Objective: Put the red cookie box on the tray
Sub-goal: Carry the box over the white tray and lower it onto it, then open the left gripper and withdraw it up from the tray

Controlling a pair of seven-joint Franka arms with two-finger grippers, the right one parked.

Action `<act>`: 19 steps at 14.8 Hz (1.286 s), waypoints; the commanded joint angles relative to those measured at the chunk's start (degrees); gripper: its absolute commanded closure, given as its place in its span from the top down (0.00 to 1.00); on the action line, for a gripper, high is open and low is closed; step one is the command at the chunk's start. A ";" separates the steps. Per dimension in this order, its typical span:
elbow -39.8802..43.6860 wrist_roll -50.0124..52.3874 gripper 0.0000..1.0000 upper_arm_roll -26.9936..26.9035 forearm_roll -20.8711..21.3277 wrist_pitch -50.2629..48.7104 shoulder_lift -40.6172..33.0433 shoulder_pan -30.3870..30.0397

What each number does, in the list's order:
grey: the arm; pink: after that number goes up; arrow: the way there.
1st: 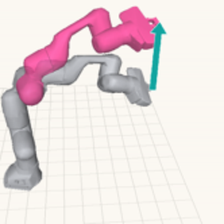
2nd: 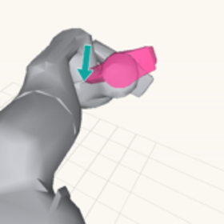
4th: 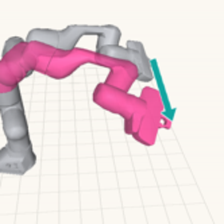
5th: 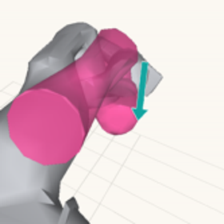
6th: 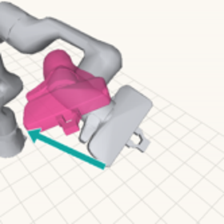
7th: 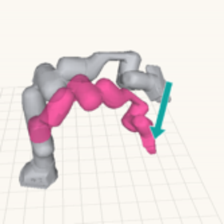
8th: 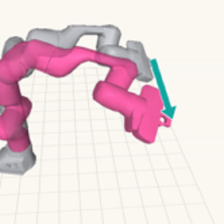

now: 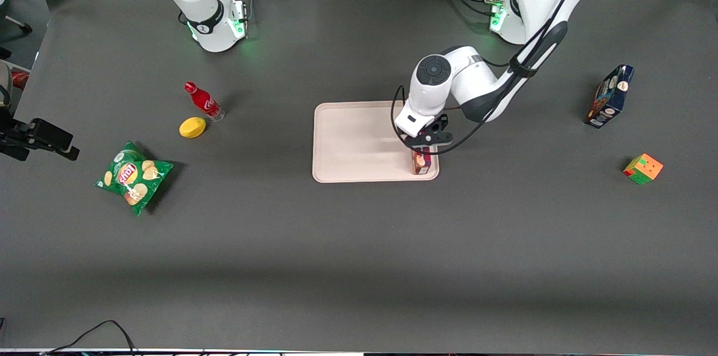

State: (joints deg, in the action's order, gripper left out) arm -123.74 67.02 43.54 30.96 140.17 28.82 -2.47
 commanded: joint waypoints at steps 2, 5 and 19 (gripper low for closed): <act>0.95 1.27 1.00 -0.21 1.47 -0.59 -0.87 0.27; 3.32 0.83 1.00 -0.13 1.29 -3.74 -6.12 -0.51; 31.02 -63.66 1.00 -18.82 -25.06 -51.49 -26.08 -2.19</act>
State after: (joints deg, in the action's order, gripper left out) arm -89.42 12.81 32.54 11.40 89.41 10.11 -5.08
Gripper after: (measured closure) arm 0.000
